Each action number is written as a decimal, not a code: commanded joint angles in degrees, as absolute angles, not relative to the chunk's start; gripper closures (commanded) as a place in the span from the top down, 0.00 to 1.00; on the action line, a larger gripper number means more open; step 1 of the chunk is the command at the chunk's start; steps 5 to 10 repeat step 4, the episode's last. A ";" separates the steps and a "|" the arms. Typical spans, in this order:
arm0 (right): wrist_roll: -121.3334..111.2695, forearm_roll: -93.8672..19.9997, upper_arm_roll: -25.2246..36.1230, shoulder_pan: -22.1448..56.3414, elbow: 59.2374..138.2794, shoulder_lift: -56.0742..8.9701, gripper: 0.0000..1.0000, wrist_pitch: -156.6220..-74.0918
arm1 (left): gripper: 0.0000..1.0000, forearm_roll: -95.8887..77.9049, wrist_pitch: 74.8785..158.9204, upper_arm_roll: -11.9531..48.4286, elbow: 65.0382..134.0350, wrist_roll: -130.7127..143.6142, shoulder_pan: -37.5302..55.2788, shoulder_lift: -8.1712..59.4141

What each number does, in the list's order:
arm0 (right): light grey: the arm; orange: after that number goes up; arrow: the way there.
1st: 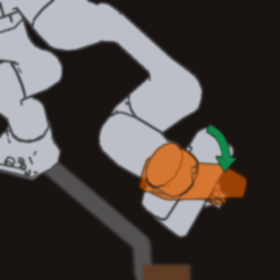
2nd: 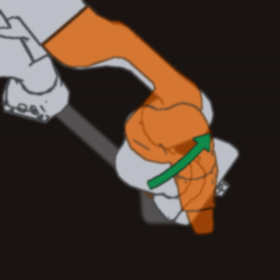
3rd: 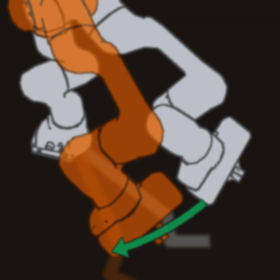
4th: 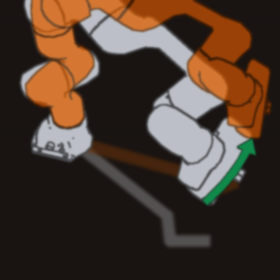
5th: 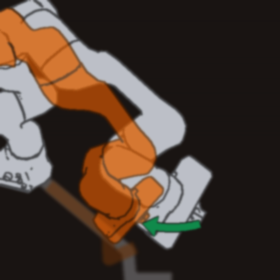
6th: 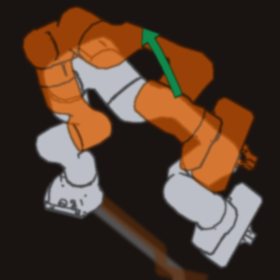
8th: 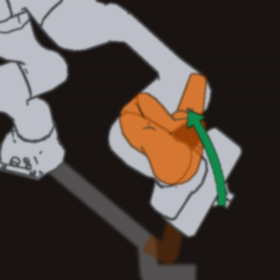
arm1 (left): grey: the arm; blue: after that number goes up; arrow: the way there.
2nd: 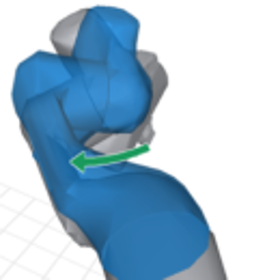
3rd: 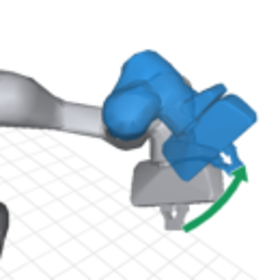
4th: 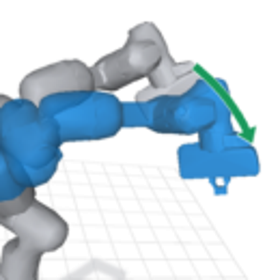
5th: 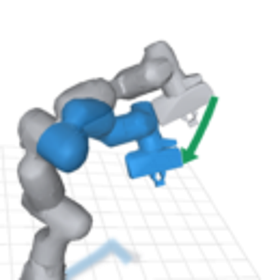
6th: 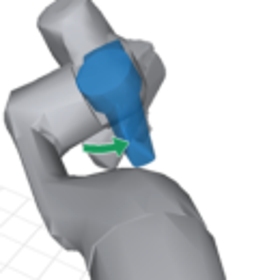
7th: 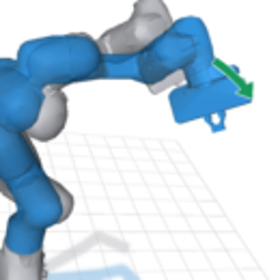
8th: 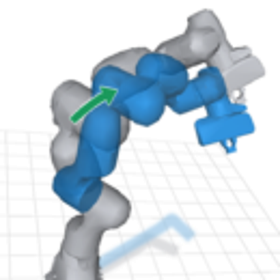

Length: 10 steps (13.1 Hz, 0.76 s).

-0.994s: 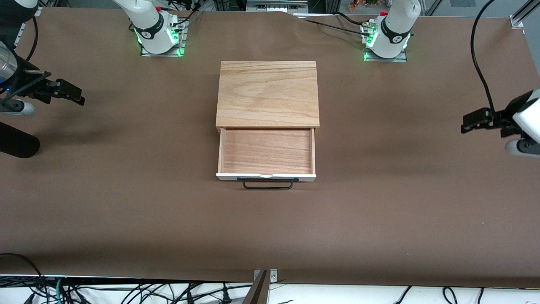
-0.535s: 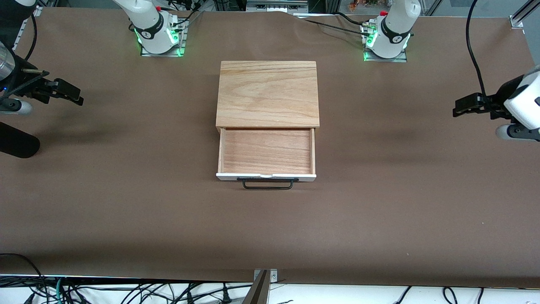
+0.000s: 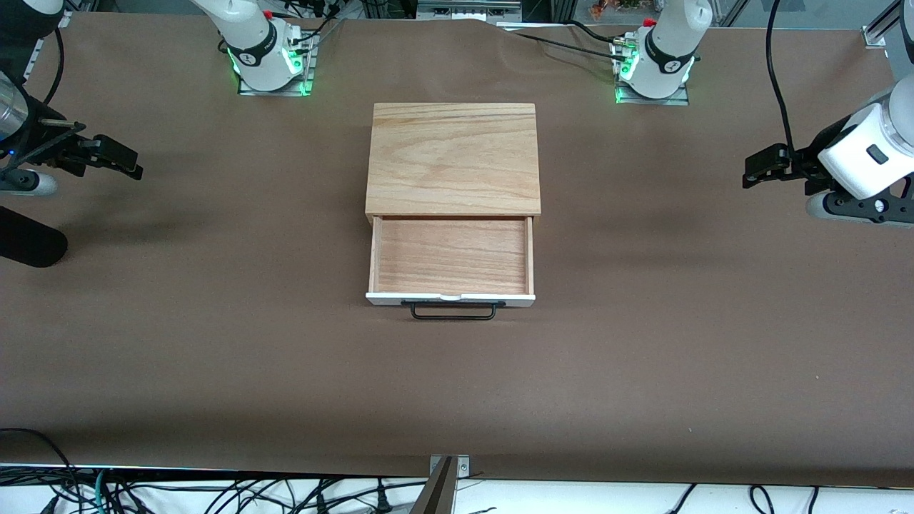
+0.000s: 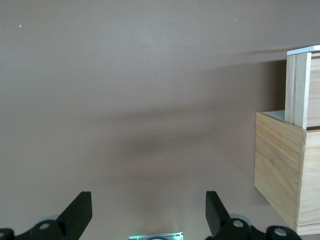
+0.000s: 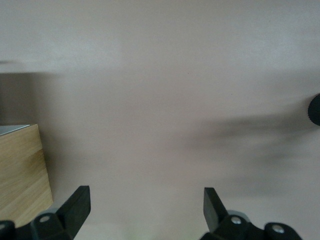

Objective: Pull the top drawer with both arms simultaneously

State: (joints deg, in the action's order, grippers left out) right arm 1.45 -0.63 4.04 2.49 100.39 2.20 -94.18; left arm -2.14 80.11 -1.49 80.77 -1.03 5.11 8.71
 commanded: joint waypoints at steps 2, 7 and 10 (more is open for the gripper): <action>1.93 0.09 3.78 2.46 99.49 1.93 1.00 -94.22 | 1.00 -2.37 81.30 -1.58 82.62 -0.70 5.19 7.56; 1.93 0.17 3.61 2.55 99.49 2.02 1.00 -94.31 | 1.00 -2.46 81.30 -1.58 82.62 -0.62 5.10 7.65; 1.93 0.17 3.61 2.55 99.49 2.02 1.00 -94.31 | 1.00 -2.46 81.30 -1.58 82.62 -0.62 5.10 7.65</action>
